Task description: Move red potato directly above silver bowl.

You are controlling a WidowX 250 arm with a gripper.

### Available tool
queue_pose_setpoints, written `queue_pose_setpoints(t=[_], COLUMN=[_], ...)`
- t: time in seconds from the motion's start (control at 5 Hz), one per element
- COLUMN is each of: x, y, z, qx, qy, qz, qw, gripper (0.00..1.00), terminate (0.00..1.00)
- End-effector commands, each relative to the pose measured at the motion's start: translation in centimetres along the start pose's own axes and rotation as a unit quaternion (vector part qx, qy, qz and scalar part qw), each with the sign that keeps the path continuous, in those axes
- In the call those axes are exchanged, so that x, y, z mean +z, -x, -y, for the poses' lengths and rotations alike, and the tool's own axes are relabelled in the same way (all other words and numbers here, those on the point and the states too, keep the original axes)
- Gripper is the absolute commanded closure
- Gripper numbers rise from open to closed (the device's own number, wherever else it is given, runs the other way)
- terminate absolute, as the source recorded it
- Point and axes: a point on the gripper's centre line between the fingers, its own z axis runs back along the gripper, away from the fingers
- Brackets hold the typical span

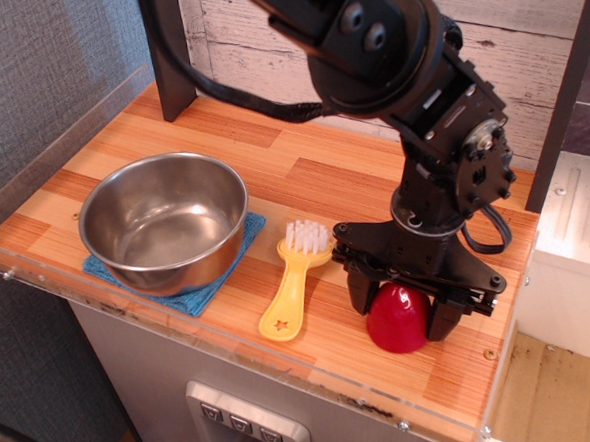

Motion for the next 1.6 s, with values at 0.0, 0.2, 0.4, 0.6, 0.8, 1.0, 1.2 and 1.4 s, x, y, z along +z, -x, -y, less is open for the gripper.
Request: queue_pose_setpoints(t=[0.0,0.2,0.4,0.6,0.8,1.0,1.2,1.4], x=[5.1,9.2,13.6,12.7,9.6,7.4,5.7,3.9], y=[-1.8,-5.7,-9.9,-12.7,-14.7,-14.5,-13.5,-11.7], z=[-0.9,-5.3,-10.2,-14.7,-19.3,-21.1,-22.6,-25.0], qx=[-0.030,-0.060,-0.066,-0.061,-0.064,-0.054,-0.039,-0.002], qy=[0.071,0.090,0.054,0.016,-0.026,-0.038,-0.039,-0.041], qz=[0.053,0.114,0.127,0.125,0.099,0.070,0.046,0.018], qw=[0.9956,0.9876,0.9882,0.9902,0.9927,0.9954,0.9974,0.9990], gripper=[1.00,1.00,1.00,1.00,1.00,1.00,1.00,1.00], terminate=[0.00,0.00,0.00,0.00,0.00,0.00,0.00,0.00])
